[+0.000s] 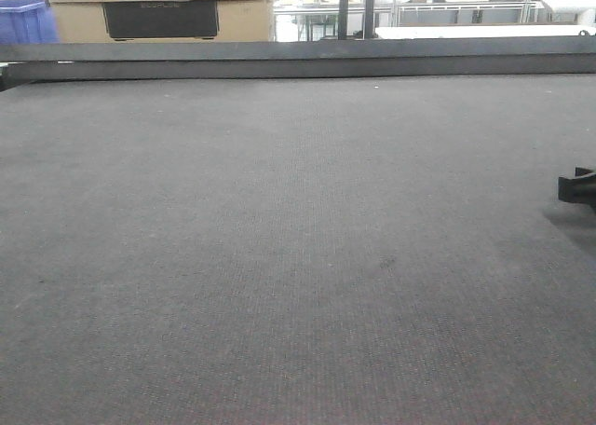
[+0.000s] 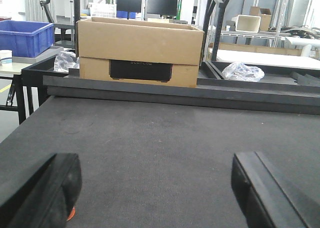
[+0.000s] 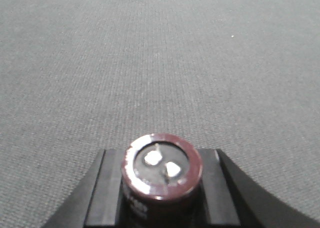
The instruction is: Place cylindrical capacitor in blue bin on shelf
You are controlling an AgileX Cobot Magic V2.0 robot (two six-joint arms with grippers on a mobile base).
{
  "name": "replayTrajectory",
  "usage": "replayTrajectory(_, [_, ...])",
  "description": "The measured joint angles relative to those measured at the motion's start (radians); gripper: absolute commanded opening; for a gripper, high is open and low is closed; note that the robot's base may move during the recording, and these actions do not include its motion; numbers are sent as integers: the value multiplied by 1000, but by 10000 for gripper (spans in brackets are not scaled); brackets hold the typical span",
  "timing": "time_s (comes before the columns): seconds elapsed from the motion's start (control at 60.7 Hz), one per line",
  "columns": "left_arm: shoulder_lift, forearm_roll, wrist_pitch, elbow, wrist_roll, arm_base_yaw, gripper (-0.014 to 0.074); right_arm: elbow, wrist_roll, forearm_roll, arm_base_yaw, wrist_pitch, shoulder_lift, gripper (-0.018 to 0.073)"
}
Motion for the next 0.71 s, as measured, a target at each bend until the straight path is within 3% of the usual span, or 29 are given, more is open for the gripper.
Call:
replayTrajectory(0.263, [0,31,37,32,0,2,508,29,0,-10,0,14,-161,-154])
replayTrajectory(0.445, [34,38,17,128,0,48,508,33,0,-49,0,97,-353,-154])
replayTrajectory(0.708, [238,38,-312,272,0,204,517,35,0,-103,0,367,-669,-154])
